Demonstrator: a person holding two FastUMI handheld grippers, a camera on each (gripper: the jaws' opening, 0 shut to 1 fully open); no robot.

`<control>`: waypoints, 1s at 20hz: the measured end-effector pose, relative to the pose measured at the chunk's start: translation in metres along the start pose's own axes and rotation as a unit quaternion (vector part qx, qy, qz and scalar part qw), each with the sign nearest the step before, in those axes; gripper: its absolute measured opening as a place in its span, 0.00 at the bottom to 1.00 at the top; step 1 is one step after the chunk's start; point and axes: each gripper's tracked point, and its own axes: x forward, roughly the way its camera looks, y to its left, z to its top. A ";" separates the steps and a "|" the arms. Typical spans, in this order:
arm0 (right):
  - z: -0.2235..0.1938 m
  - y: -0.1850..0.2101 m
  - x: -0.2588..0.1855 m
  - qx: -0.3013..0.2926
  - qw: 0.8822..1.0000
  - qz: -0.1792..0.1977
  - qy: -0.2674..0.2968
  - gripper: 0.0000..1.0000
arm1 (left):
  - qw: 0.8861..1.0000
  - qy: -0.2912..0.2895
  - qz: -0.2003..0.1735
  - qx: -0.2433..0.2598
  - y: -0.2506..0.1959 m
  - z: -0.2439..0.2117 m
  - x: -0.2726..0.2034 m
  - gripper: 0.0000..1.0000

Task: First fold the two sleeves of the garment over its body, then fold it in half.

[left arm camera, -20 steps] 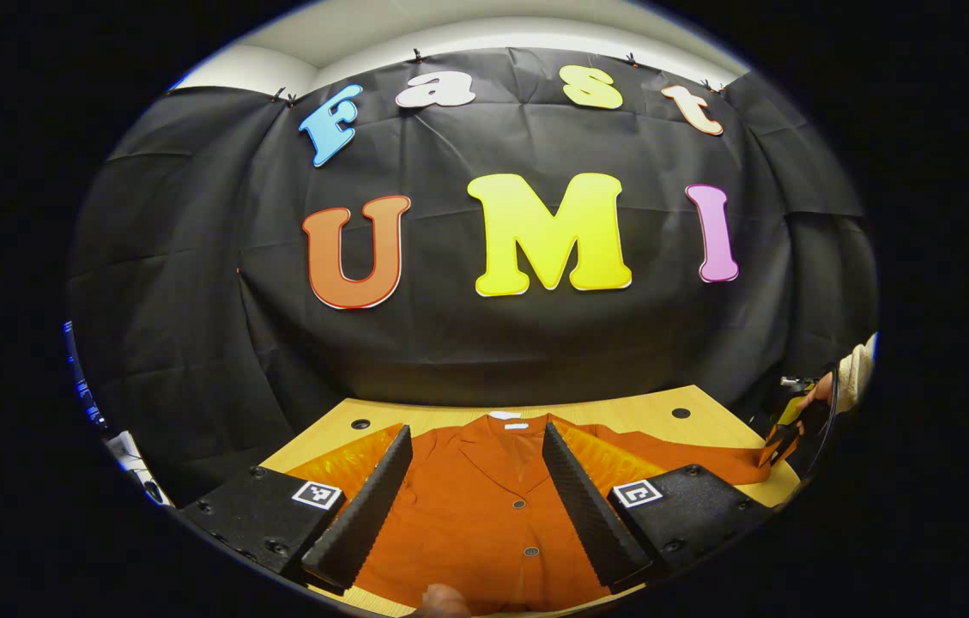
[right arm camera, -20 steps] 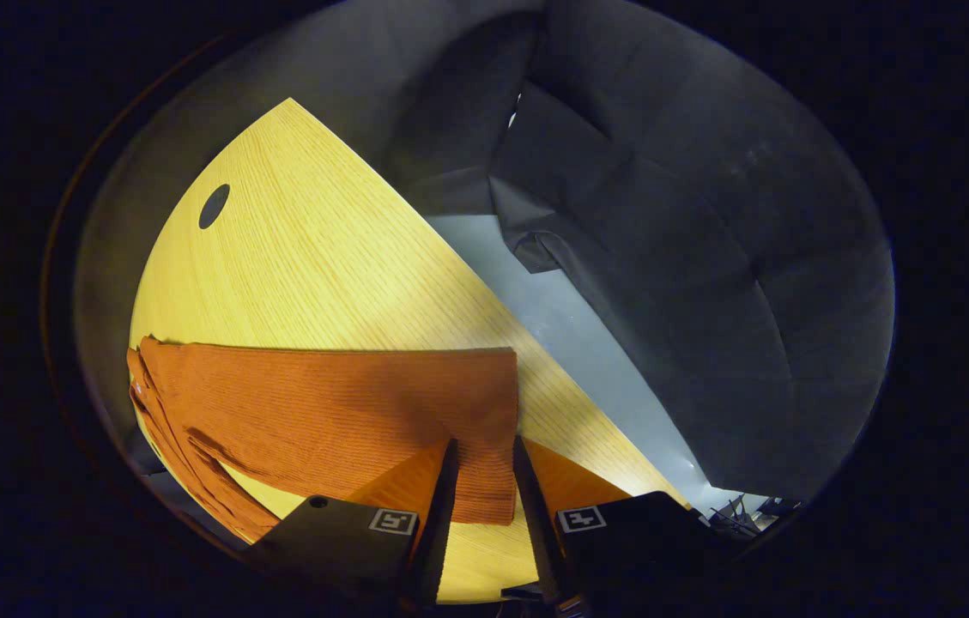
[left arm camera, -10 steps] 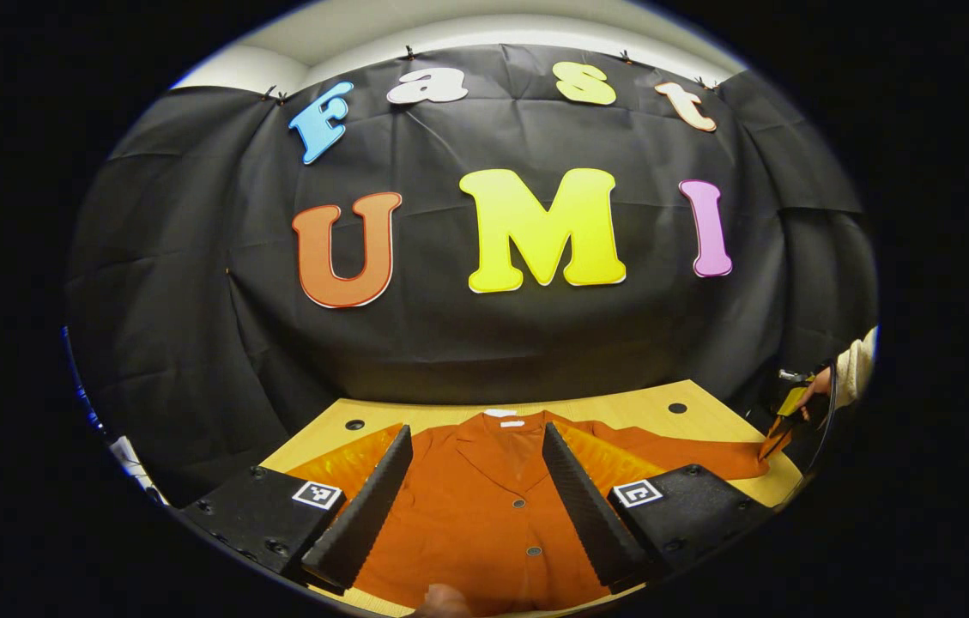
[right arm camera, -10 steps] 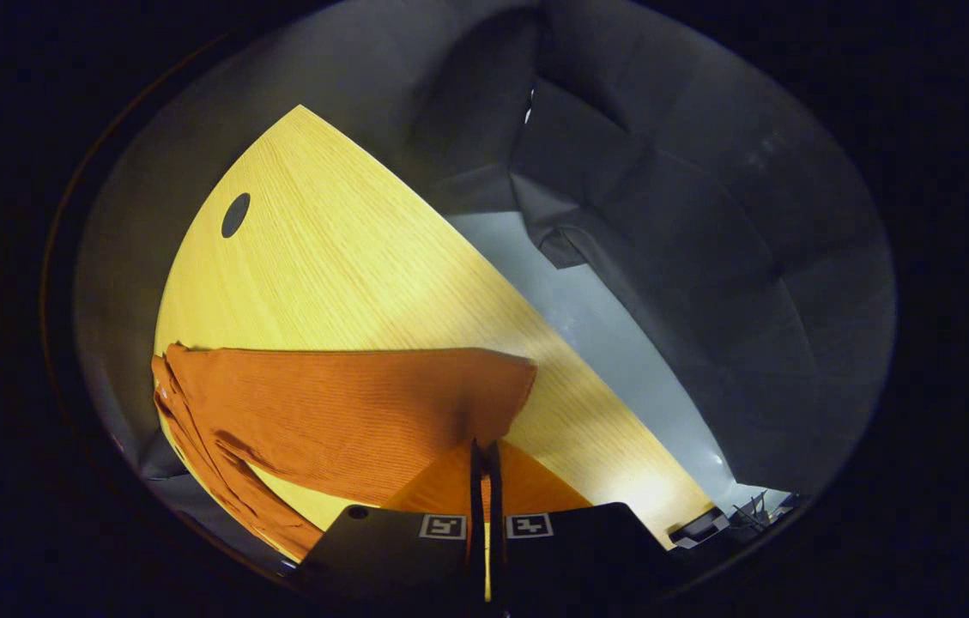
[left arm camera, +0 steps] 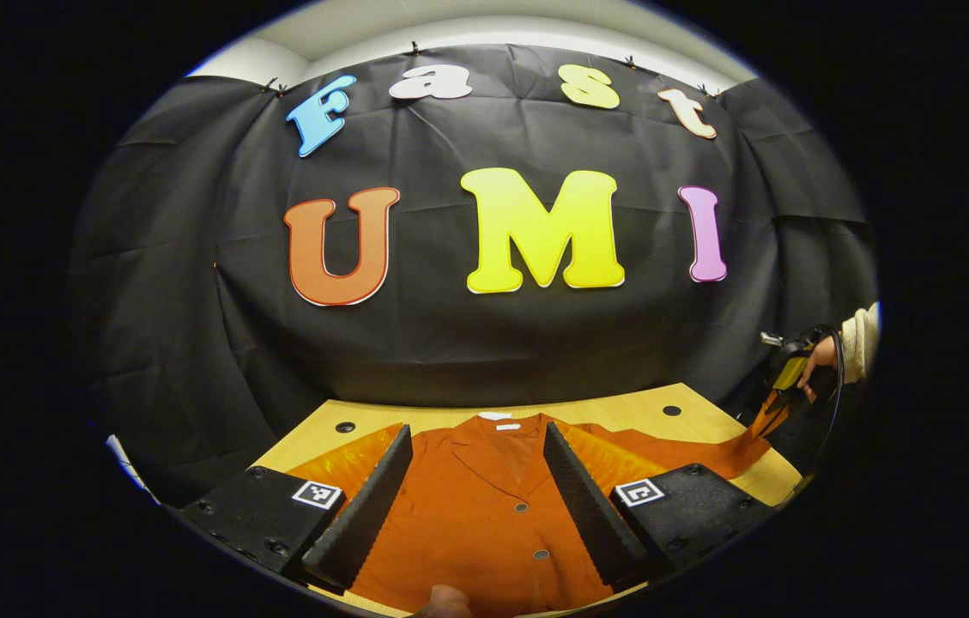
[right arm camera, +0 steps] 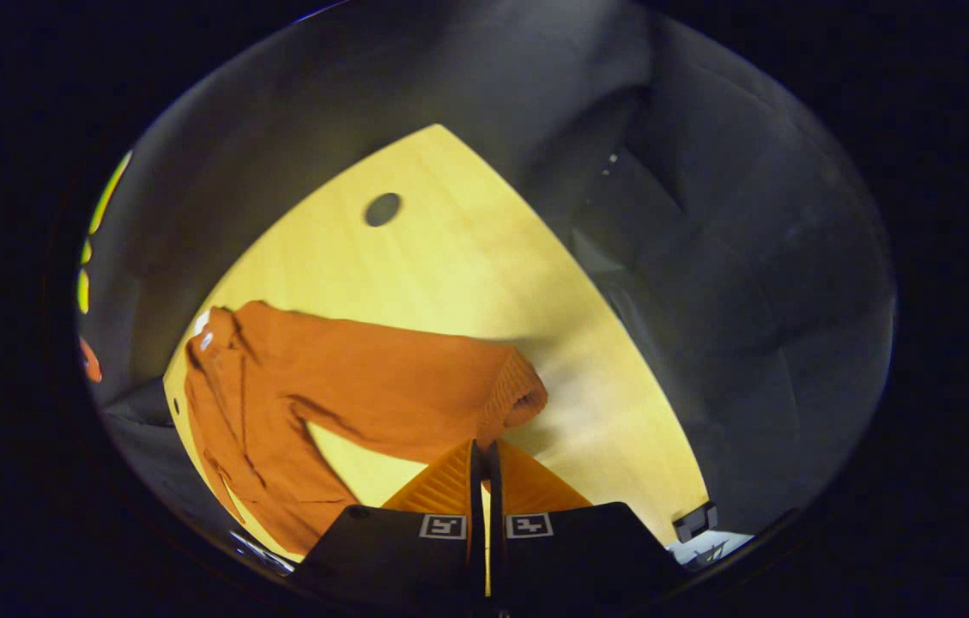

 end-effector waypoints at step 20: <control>-0.139 0.480 -0.015 -0.248 0.953 0.165 0.044 0.02 | 0.999 0.011 0.038 -0.012 0.129 -0.029 -0.014 0.99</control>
